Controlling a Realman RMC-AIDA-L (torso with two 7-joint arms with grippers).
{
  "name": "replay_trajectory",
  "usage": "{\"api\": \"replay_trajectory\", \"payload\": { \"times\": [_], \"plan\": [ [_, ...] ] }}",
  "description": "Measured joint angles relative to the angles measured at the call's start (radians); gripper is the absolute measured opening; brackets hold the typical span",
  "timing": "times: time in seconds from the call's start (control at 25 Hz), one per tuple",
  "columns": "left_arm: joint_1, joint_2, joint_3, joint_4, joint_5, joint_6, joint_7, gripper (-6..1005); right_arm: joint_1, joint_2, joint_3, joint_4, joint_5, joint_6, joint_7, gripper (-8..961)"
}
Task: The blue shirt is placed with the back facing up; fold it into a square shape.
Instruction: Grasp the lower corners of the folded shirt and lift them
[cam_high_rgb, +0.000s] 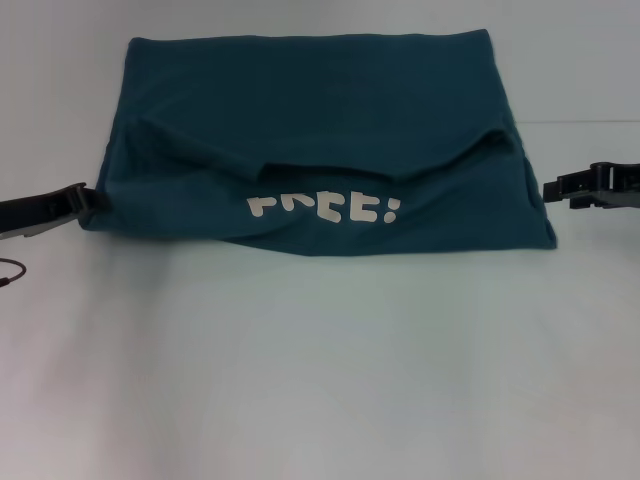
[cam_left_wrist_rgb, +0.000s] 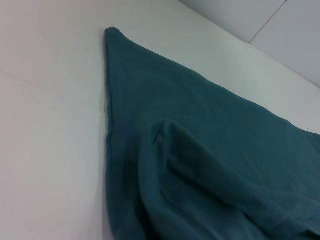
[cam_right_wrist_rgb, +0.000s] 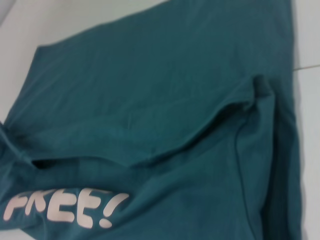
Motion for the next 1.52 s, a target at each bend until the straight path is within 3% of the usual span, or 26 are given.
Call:
{"api": "replay_trajectory", "payload": {
  "times": [0.4, 0.64, 1.04, 1.52],
  "plan": [
    [0.002, -0.001, 0.003, -0.004, 0.002, -0.002, -0.004, 5, 0.022, 0.011, -0.003, 0.004, -0.019, 0.011, 0.006, 520],
    [0.001, -0.004, 0.005, -0.005, 0.002, -0.002, -0.004, 4, 0.016, 0.031, -0.013, 0.010, -0.023, 0.068, 0.005, 761],
    [0.001, -0.006, 0.007, -0.007, 0.002, -0.003, -0.004, 4, 0.012, 0.062, -0.072, 0.060, -0.026, 0.180, -0.001, 746],
    [0.005, -0.011, 0.008, -0.011, 0.002, -0.008, -0.003, 4, 0.011, 0.075, -0.103, 0.061, -0.026, 0.240, -0.003, 747]
  ]
}}
